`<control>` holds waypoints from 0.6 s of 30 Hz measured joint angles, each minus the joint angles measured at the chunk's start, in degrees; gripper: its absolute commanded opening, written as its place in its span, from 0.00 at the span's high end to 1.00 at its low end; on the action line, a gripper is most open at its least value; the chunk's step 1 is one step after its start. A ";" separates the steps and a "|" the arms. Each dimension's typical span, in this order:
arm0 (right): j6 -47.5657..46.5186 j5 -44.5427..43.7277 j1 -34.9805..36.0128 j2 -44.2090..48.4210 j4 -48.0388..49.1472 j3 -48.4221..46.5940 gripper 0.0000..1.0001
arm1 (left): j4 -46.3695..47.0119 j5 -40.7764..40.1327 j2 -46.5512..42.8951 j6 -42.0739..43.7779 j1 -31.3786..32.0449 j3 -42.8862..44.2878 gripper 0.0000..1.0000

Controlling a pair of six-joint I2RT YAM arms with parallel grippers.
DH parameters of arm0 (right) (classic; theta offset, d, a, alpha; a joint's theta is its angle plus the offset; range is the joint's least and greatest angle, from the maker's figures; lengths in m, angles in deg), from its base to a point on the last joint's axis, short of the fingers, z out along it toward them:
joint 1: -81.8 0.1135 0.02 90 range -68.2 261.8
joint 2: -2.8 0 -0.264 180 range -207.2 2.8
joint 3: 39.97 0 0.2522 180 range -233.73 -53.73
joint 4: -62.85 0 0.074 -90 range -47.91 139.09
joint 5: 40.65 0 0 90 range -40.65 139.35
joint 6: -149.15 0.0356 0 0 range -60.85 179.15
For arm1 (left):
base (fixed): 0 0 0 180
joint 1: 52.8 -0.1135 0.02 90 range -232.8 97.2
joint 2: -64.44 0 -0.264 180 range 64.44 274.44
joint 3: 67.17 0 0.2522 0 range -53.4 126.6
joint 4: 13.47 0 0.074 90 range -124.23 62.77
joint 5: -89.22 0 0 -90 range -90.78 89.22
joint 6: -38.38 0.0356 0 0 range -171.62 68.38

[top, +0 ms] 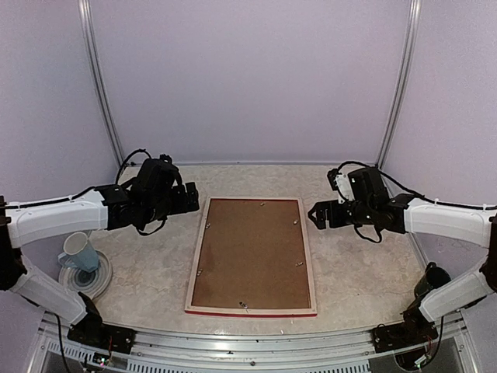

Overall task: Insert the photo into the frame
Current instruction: Press the fastener onto the backboard.

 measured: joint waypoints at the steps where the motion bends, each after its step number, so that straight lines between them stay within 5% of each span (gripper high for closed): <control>1: -0.42 0.70 -0.07 0.13 -0.37 -0.13 0.01 | 0.46 0.02 -1.25 0.92 -0.13 -0.02 0.01; 8: -5.68 3.48 -0.22 -0.90 1.97 -0.17 0.01 | 6.03 0.35 -0.96 3.76 -1.66 -7.85 0.01; 18: -6.62 3.13 -0.24 -2.64 4.07 -0.02 0.01 | 0.83 -1.57 2.73 -0.81 5.42 -9.03 0.01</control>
